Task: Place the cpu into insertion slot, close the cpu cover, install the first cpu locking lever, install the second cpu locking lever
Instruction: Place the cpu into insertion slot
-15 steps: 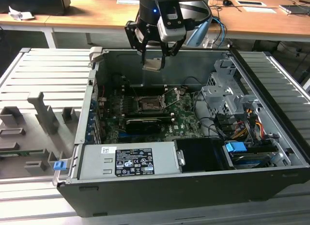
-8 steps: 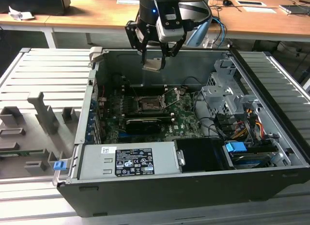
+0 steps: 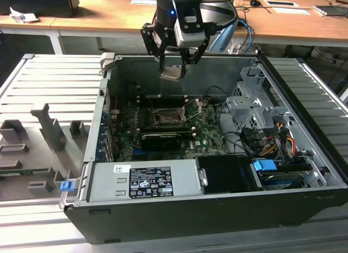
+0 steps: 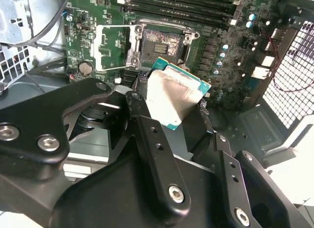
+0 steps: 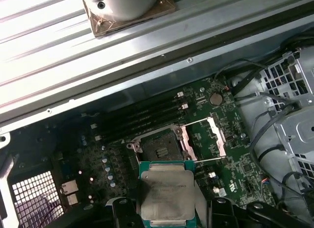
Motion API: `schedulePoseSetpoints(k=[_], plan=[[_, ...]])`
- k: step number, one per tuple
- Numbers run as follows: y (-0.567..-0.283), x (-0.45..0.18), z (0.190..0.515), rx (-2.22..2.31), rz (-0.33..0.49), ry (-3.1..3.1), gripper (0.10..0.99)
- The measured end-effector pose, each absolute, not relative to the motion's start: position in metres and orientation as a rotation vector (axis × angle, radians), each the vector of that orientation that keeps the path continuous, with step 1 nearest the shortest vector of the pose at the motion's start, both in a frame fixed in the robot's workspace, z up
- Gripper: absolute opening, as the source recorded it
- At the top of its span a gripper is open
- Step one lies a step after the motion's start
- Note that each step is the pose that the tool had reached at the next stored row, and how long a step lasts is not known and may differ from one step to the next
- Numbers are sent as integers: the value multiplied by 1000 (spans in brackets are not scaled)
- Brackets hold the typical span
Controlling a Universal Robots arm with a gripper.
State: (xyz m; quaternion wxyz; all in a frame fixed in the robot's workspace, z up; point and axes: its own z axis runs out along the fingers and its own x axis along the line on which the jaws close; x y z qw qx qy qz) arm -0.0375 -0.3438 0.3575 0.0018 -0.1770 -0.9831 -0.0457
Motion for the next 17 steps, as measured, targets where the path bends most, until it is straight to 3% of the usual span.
schedulePoseSetpoints(k=[17], plan=[[-344,-37,357,-636,-144,-3072,529]])
